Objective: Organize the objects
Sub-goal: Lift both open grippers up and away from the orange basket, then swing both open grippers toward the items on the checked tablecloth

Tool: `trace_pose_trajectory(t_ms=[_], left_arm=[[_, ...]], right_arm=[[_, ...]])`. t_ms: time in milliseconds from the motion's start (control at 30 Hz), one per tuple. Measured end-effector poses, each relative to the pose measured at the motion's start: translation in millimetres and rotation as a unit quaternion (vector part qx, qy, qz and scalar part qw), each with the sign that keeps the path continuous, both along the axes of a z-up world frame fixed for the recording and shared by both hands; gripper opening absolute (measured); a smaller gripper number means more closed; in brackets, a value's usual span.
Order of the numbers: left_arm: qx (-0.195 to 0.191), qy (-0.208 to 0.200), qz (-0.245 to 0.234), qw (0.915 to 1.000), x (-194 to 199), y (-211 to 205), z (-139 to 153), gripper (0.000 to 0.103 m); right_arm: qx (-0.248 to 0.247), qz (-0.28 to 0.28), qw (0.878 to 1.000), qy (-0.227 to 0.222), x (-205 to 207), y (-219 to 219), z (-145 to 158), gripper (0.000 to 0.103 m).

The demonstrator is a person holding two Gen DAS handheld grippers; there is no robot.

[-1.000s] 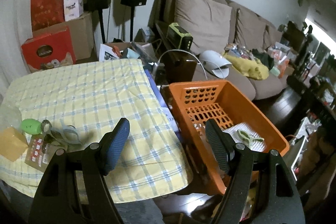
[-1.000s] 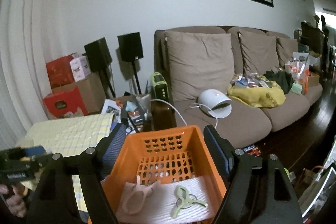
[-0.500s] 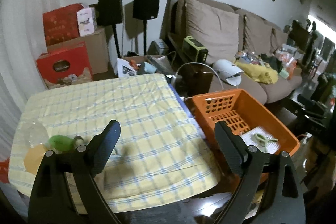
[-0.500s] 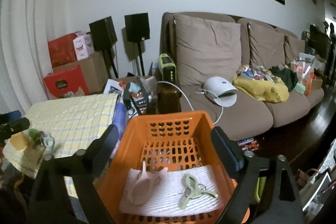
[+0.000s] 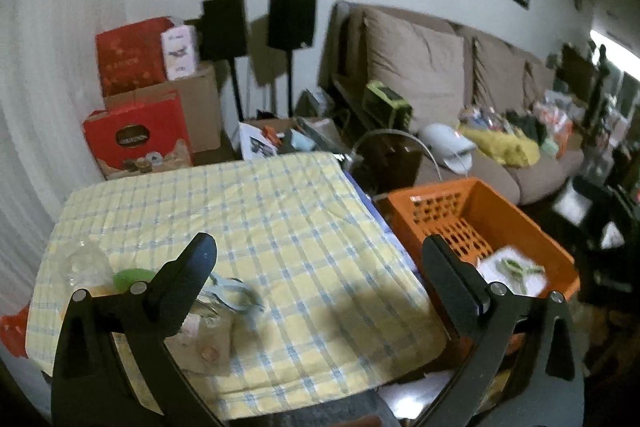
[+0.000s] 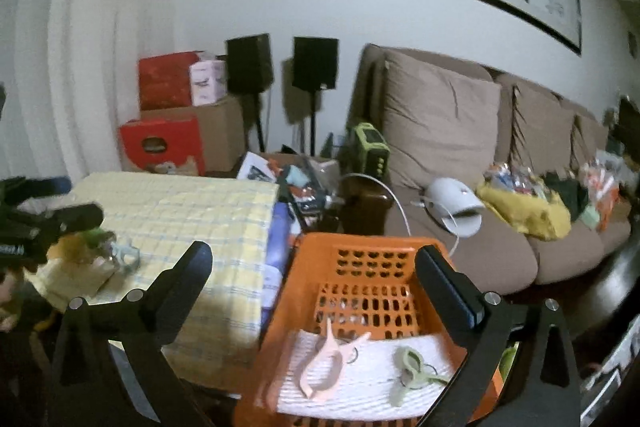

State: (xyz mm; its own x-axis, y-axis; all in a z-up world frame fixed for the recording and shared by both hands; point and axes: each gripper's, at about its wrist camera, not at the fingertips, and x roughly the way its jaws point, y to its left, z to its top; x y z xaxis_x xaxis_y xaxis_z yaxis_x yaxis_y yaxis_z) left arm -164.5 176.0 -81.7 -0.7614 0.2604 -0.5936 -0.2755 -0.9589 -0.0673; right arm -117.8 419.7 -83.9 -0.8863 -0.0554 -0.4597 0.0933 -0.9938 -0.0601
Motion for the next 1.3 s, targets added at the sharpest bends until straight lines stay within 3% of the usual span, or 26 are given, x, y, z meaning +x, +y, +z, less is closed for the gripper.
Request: trace_pose_trajectory(t_ms=[200,367,433,567,633,700,800,900,1067,1200,1300], left_arm=[[0.050,0.002,0.019,0.9986,-12.7,-41.4,-0.6,0.103],[0.075,0.028,0.029,0.9964,-13.1,-76.8,5.9,0.103],[0.101,0.065,0.037,0.9920,-5.8,-95.0,12.0,0.103],[0.119,0.066,0.045,0.9896,-7.1,-114.0,18.5,0.103],[0.116,0.072,0.049,0.9894,-4.2,-122.2,21.3,0.103],[0.101,0.088,0.061,0.9891,4.5,-131.8,24.8,0.103],[0.065,0.102,0.072,0.9900,19.3,-141.9,28.1,0.103],[0.030,0.119,0.089,0.9886,36.9,-154.1,30.9,0.103],[0.049,0.167,0.122,0.9771,71.3,-173.8,51.3,0.103],[0.055,0.180,0.117,0.9752,84.1,-186.0,61.7,0.103],[0.045,0.178,0.154,0.9708,85.6,-194.3,64.7,0.103]], right_arm=[[0.047,0.018,0.998,0.023,2.3,-21.6,-1.1,0.102],[0.075,-0.001,0.997,0.030,-0.7,-21.7,-8.4,0.102],[0.054,-0.010,0.998,0.028,-0.9,-21.6,-8.3,0.102],[-0.034,-0.017,0.999,0.031,4.3,-41.5,1.0,0.102],[-0.068,-0.010,0.997,0.026,3.0,-55.1,6.0,0.102],[-0.070,-0.006,0.997,0.016,2.9,-70.1,13.2,0.102],[-0.024,-0.039,0.999,0.018,10.3,-93.4,28.2,0.102],[-0.007,-0.046,0.998,0.042,25.7,-111.4,41.5,0.102],[-0.010,-0.026,0.998,0.060,44.2,-137.8,59.1,0.102],[-0.020,-0.042,0.998,0.051,50.8,-149.0,73.1,0.102],[0.009,-0.047,0.997,0.060,54.0,-163.0,76.9,0.102]])
